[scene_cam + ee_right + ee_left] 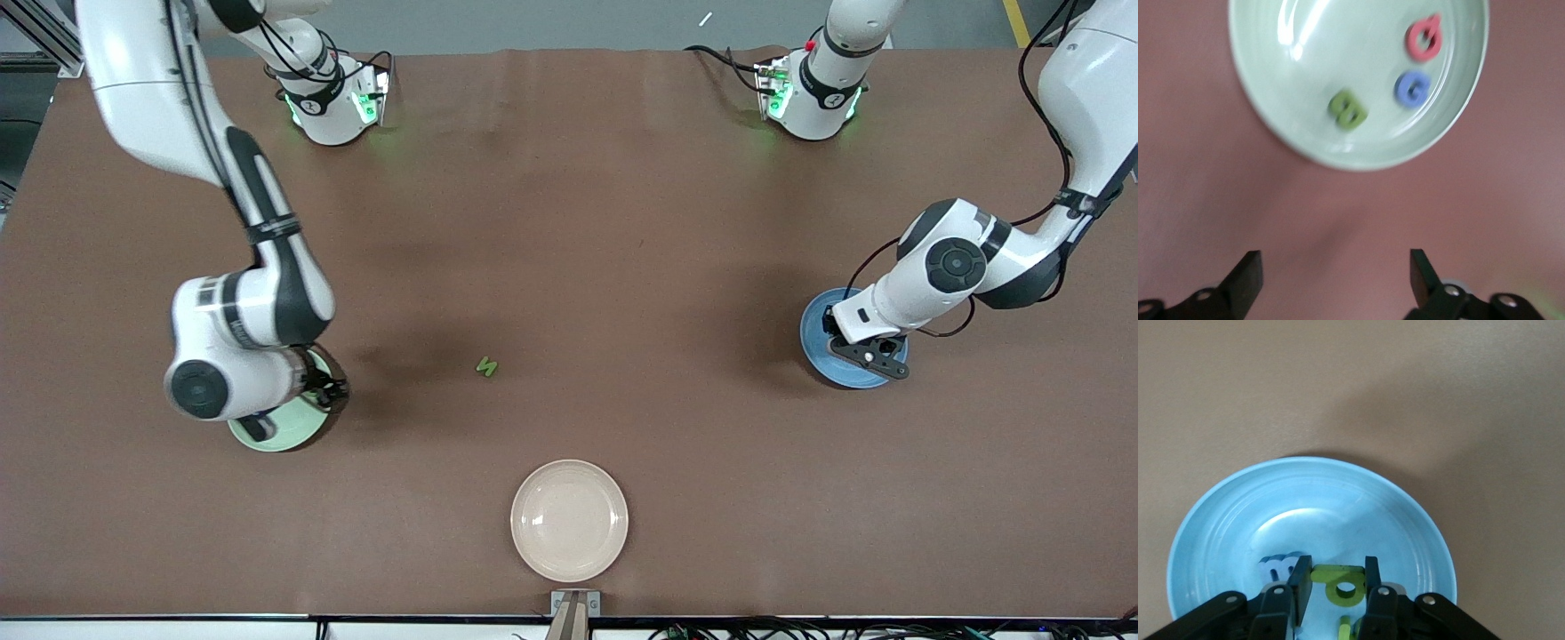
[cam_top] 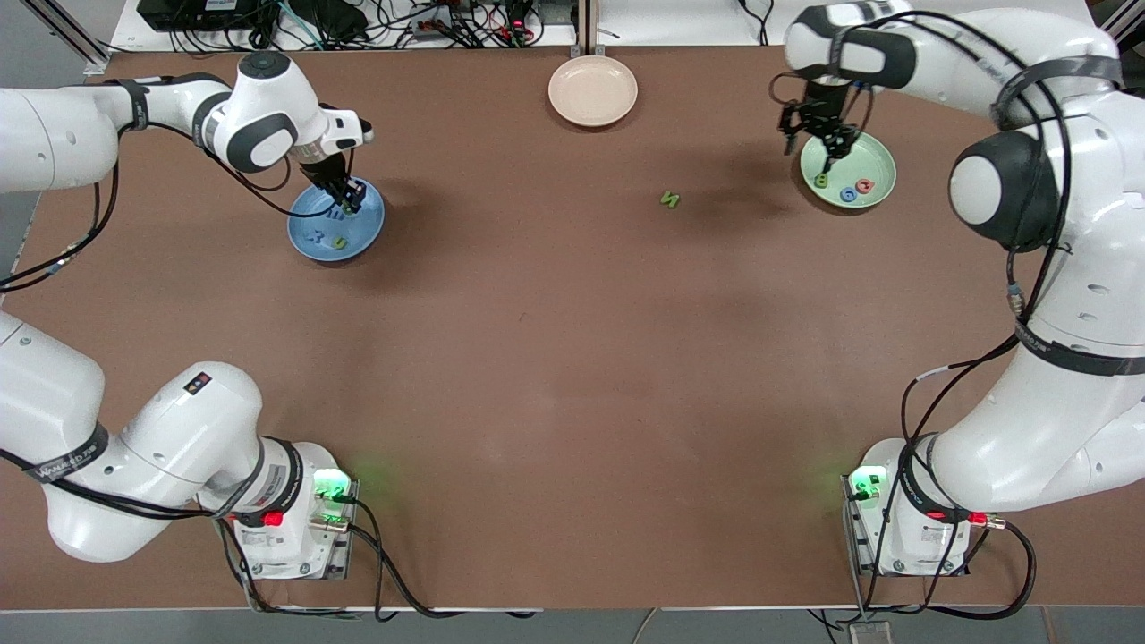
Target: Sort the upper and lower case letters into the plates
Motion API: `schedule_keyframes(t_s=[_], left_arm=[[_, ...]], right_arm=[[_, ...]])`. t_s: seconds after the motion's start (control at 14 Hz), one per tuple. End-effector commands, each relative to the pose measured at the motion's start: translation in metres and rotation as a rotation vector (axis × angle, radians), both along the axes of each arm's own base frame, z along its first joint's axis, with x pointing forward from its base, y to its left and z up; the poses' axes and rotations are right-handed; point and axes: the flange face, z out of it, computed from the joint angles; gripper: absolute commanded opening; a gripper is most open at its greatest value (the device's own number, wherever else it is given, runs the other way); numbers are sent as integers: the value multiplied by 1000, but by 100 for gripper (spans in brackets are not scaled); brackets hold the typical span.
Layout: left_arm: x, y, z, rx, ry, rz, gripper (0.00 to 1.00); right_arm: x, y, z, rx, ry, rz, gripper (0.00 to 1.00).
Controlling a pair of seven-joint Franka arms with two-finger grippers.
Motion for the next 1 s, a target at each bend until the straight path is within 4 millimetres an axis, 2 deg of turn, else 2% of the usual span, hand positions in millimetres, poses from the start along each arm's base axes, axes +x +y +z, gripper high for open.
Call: schedule_keyframes(t_s=[0.0, 0.43, 0.86, 0.93], left_arm=[[-2, -4, -8, -6, -13, -48, 15], [-4, 3, -21, 0, 3, -43, 16], [-4, 4, -24, 5, 9, -36, 21], [-3, 4, -24, 6, 6, -31, 25]], right_arm=[[-6, 35, 1, 38, -15, 25, 100], [-10, 113, 7, 151, -189, 111, 100], [-30, 153, -18, 181, -305, 166, 100], [-32, 157, -22, 184, -313, 173, 100]])
